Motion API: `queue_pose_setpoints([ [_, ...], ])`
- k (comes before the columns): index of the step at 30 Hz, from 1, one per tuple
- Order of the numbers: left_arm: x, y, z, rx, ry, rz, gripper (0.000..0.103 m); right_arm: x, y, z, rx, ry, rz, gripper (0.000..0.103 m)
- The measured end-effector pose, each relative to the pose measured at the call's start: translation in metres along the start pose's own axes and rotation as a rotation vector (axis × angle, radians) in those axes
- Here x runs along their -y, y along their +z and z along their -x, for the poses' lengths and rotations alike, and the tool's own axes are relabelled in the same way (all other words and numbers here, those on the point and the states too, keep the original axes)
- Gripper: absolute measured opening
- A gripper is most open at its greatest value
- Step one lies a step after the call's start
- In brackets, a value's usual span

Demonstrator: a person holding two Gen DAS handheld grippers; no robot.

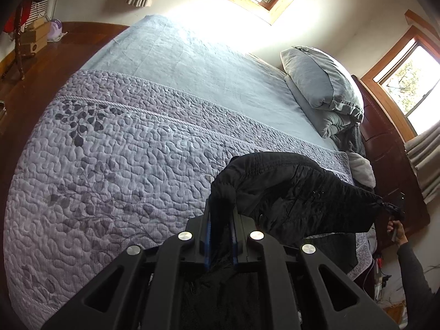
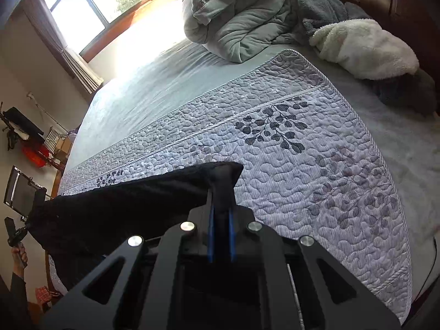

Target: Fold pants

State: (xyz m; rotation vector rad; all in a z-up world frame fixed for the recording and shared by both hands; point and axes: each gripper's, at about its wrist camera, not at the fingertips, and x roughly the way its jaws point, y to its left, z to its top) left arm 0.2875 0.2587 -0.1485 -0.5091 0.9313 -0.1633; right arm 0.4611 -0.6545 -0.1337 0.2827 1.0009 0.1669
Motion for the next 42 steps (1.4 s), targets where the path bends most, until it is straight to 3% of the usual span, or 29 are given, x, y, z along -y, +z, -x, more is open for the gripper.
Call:
queue_pose_setpoints([
  [13,0.002,-0.058,0.034,0.023,-0.019,0.003,0.010,0.007,-0.057,0.031,0.100,-0.022,0.045,0.008],
  [34,-0.013,-0.146,0.055,0.026,-0.037,0.043,0.011,0.018,-0.141,0.070,0.165,-0.063,-0.007,0.011],
  [42,-0.014,-0.177,0.054,-0.007,0.032,-0.021,0.011,0.027,-0.177,0.073,0.165,-0.101,-0.041,0.014],
])
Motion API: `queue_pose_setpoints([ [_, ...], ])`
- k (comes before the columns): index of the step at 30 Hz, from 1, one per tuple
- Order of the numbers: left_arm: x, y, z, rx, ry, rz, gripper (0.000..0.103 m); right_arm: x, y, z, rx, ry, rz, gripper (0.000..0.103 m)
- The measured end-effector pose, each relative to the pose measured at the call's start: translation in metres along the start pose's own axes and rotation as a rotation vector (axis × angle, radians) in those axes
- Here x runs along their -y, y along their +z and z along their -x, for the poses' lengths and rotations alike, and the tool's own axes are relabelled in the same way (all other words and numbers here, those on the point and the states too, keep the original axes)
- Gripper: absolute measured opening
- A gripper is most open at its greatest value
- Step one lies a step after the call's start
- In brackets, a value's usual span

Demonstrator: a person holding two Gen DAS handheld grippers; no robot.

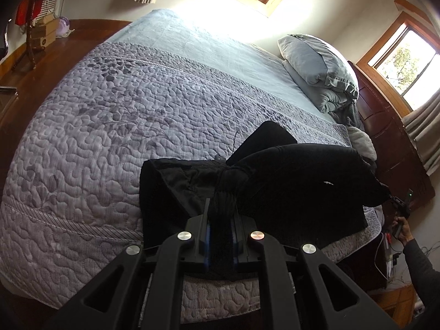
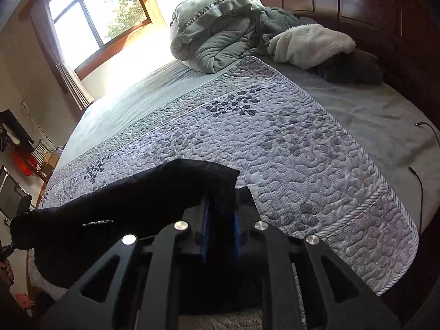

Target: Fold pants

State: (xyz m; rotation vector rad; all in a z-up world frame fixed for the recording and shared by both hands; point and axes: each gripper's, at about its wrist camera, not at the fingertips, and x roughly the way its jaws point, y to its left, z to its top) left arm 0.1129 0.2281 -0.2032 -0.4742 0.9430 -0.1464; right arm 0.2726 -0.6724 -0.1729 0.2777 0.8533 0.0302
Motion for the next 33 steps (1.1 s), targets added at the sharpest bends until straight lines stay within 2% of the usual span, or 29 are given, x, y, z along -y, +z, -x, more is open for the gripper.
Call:
queue_pose_setpoints([
  [5,-0.007,-0.020,-0.003,-0.034,0.020,0.000,0.014,0.007,-0.032,0.003,-0.020,-0.019,-0.018,0.022],
  [8,-0.010,-0.033,-0.012,-0.072,0.027,0.003,0.016,0.015,-0.055,0.000,-0.043,-0.030,-0.044,0.034],
  [9,-0.010,-0.039,-0.018,-0.095,0.040,-0.002,0.017,0.016,-0.063,-0.002,-0.054,-0.039,-0.048,0.041],
  [11,-0.012,-0.048,-0.026,-0.117,0.080,-0.009,0.018,0.020,-0.079,-0.007,-0.079,-0.056,-0.058,0.042],
  [13,-0.019,-0.053,-0.029,-0.126,0.133,0.006,0.031,0.023,-0.094,-0.009,-0.103,-0.074,-0.066,0.047],
  [14,-0.025,-0.055,-0.028,-0.126,0.174,0.017,0.047,0.024,-0.099,-0.009,-0.111,-0.090,-0.066,0.056],
  [15,-0.030,-0.057,-0.026,-0.122,0.215,0.023,0.059,0.025,-0.104,-0.007,-0.111,-0.102,-0.067,0.061],
  [17,-0.042,-0.059,-0.018,-0.122,0.271,0.050,0.071,0.030,-0.113,-0.005,-0.130,-0.117,-0.093,0.067],
  [19,-0.052,-0.062,-0.006,-0.101,0.340,0.084,0.074,0.035,-0.121,-0.001,-0.146,-0.133,-0.136,0.075],
  [22,-0.065,-0.069,0.023,0.004,0.282,0.201,0.077,0.044,-0.137,0.006,-0.151,-0.100,-0.232,0.076],
  [24,-0.065,-0.075,0.039,0.077,0.179,0.273,0.084,0.050,-0.148,0.012,-0.140,-0.040,-0.326,0.076],
  [26,-0.061,-0.084,0.042,0.116,0.068,0.320,0.090,0.055,-0.160,0.016,-0.120,0.060,-0.452,0.076],
  [27,-0.057,-0.085,0.036,0.110,0.030,0.329,0.091,0.057,-0.166,0.016,-0.114,0.116,-0.513,0.076],
  [29,-0.048,-0.084,0.017,0.076,0.011,0.324,0.091,0.059,-0.171,0.017,-0.076,0.206,-0.622,0.076],
  [31,-0.043,-0.082,-0.007,0.027,0.035,0.304,0.091,0.061,-0.173,0.017,-0.038,0.274,-0.709,0.076],
  [33,-0.041,-0.080,-0.030,-0.026,0.063,0.293,0.088,0.063,-0.169,0.015,-0.012,0.307,-0.767,0.076],
])
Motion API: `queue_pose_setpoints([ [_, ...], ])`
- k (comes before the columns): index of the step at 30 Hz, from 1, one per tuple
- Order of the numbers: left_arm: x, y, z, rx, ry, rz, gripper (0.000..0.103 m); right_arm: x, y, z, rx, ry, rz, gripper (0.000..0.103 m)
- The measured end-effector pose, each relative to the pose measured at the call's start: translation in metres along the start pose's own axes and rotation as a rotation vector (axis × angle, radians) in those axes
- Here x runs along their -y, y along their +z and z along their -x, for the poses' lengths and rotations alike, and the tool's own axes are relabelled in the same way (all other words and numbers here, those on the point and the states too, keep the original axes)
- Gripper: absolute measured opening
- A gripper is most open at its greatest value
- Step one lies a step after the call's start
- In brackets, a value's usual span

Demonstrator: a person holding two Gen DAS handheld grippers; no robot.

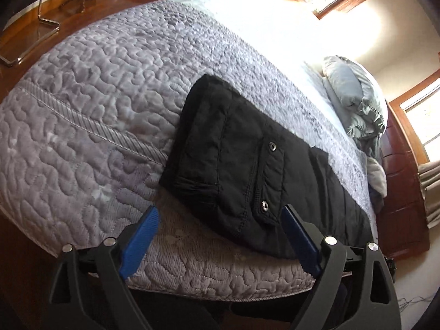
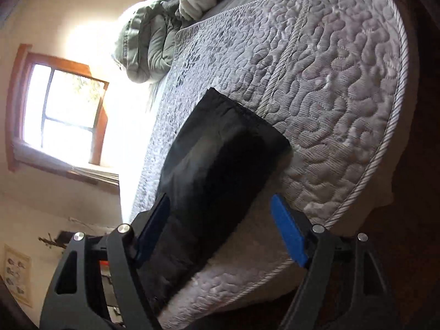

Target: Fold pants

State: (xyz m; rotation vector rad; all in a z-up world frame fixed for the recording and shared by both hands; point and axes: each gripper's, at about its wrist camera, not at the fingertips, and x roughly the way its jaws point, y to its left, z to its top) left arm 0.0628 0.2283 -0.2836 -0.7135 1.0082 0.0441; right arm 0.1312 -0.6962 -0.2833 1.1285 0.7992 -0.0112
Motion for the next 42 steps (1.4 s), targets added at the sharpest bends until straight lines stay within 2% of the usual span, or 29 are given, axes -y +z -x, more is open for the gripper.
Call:
queue_pose_setpoints([
  [1,0.002,0.002,-0.009,-0.014,0.018,-0.006,0.084,-0.001,0.003,-0.002,0.000,0.013,-0.014,0.076],
  [3,0.005,0.005,-0.023,-0.045,0.056,-0.020,0.057,-0.007,0.009,-0.011,-0.010,0.004,-0.019,0.076],
  [5,0.004,0.008,-0.036,-0.091,0.118,-0.023,0.037,-0.010,0.014,-0.021,-0.029,-0.003,-0.020,0.077],
  [8,0.006,0.012,-0.042,-0.110,0.164,-0.035,0.030,-0.014,0.022,-0.036,-0.044,-0.013,-0.015,0.077],
  [10,0.005,0.016,-0.039,-0.094,0.169,-0.018,0.028,-0.017,0.027,-0.047,-0.046,-0.029,0.000,0.073],
  [11,0.005,0.017,-0.038,-0.083,0.176,-0.014,0.028,-0.021,0.030,-0.053,-0.045,-0.048,0.022,0.066],
  [13,0.003,0.020,-0.037,-0.065,0.196,-0.009,0.027,-0.027,0.035,-0.064,-0.054,-0.074,0.062,0.024],
  [14,0.003,0.021,-0.037,-0.054,0.210,-0.011,0.027,-0.031,0.036,-0.069,-0.057,-0.093,0.084,0.018],
  [16,0.003,0.022,-0.037,-0.031,0.232,-0.016,0.027,-0.043,0.037,-0.078,-0.062,-0.131,0.151,0.013],
  [18,0.004,0.022,-0.038,-0.015,0.245,-0.017,0.027,-0.060,0.037,-0.082,-0.060,-0.154,0.220,0.012],
  [21,0.002,0.022,-0.039,0.012,0.235,0.002,0.027,-0.080,0.032,-0.066,0.008,-0.097,0.287,0.011],
  [23,0.000,0.019,-0.037,0.023,0.226,0.013,0.027,-0.066,0.030,-0.062,0.028,-0.113,0.278,0.011],
  [26,-0.003,0.017,-0.038,0.017,0.222,0.026,0.027,-0.018,0.029,-0.079,-0.044,-0.208,0.205,0.011],
  [28,-0.003,0.018,-0.038,0.012,0.224,0.027,0.027,-0.003,0.025,-0.082,-0.047,-0.229,0.193,0.019],
  [30,-0.002,0.018,-0.037,0.004,0.227,0.018,0.027,0.002,0.023,-0.077,-0.029,-0.201,0.176,0.026],
  [31,-0.002,0.019,-0.037,0.000,0.228,0.013,0.028,0.003,0.023,-0.075,-0.029,-0.191,0.165,0.035],
  [32,-0.001,0.019,-0.038,-0.003,0.230,0.007,0.028,0.002,0.023,-0.072,-0.025,-0.188,0.161,0.039],
  [36,0.000,0.019,-0.038,-0.004,0.232,0.004,0.028,0.001,0.027,-0.046,0.031,-0.191,0.143,0.047],
  [38,0.000,0.019,-0.038,-0.007,0.235,0.003,0.030,0.000,0.030,-0.029,0.072,-0.213,0.144,0.046],
  [40,0.002,0.019,-0.036,-0.004,0.243,-0.002,0.032,-0.007,0.029,-0.016,0.095,-0.201,0.160,0.040],
  [41,0.004,0.019,-0.032,0.006,0.252,-0.007,0.035,-0.012,0.028,-0.014,0.096,-0.191,0.174,0.039],
  [42,0.007,0.019,-0.027,0.021,0.257,-0.015,0.042,-0.020,0.025,-0.014,0.092,-0.177,0.198,0.039],
])
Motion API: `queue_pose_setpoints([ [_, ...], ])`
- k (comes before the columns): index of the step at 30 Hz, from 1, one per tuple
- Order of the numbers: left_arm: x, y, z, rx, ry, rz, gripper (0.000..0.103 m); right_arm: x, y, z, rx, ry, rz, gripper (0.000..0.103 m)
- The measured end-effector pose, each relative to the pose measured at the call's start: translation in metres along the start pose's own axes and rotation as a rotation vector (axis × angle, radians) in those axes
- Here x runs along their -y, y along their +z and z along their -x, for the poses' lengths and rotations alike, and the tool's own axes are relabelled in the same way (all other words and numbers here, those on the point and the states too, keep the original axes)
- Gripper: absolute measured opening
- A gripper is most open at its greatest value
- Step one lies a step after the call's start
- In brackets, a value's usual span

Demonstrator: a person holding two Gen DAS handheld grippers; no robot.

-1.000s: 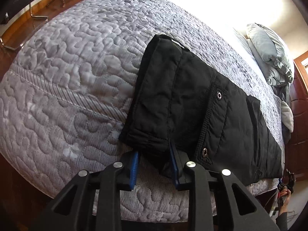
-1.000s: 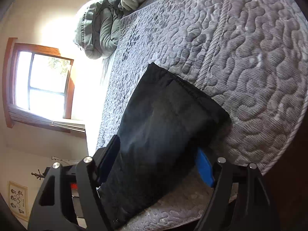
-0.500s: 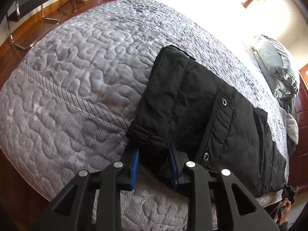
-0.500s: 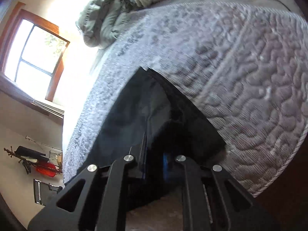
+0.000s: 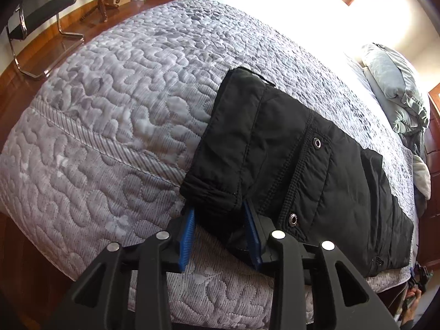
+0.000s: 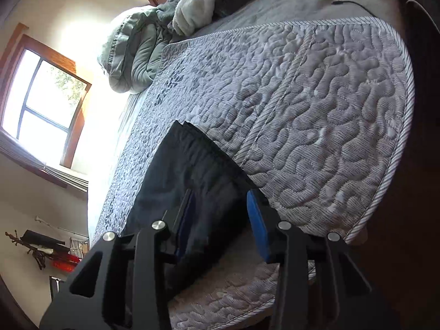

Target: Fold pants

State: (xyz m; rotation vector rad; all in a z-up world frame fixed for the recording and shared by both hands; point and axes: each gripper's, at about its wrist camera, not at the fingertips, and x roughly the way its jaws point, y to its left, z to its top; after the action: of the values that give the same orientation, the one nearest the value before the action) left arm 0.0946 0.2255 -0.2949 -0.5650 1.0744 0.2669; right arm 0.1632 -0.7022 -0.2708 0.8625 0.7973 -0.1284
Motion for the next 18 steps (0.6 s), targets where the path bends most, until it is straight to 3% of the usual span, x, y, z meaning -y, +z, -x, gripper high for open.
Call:
queue_pose_setpoints([
  [1,0.002,-0.001,0.007,0.018,-0.003,-0.006,0.047,-0.009,-0.002,0.000,-0.009,0.012,0.031,0.039],
  [3,0.008,-0.002,0.023,0.078,0.002,-0.022,0.072,-0.027,-0.007,-0.009,-0.042,0.026,0.087,0.039],
  [8,0.031,-0.004,0.047,0.137,-0.043,-0.098,0.089,-0.040,-0.019,-0.047,-0.135,-0.023,0.142,0.039],
  [12,0.051,-0.003,0.030,0.067,-0.030,-0.192,0.093,-0.023,-0.021,-0.071,-0.177,-0.093,0.117,0.033],
  [13,0.053,-0.004,0.022,0.041,-0.010,-0.208,0.093,-0.019,-0.021,-0.073,-0.184,-0.104,0.112,0.027],
  [15,0.053,-0.004,0.006,-0.004,0.037,-0.218,0.093,-0.018,-0.019,-0.071,-0.188,-0.101,0.103,0.027],
  [17,0.046,-0.003,-0.006,-0.038,0.055,-0.197,0.093,-0.023,-0.014,-0.056,-0.157,-0.081,0.101,0.037],
  [18,0.042,-0.003,-0.010,-0.049,0.054,-0.179,0.093,-0.025,-0.012,-0.046,-0.133,-0.066,0.101,0.053],
])
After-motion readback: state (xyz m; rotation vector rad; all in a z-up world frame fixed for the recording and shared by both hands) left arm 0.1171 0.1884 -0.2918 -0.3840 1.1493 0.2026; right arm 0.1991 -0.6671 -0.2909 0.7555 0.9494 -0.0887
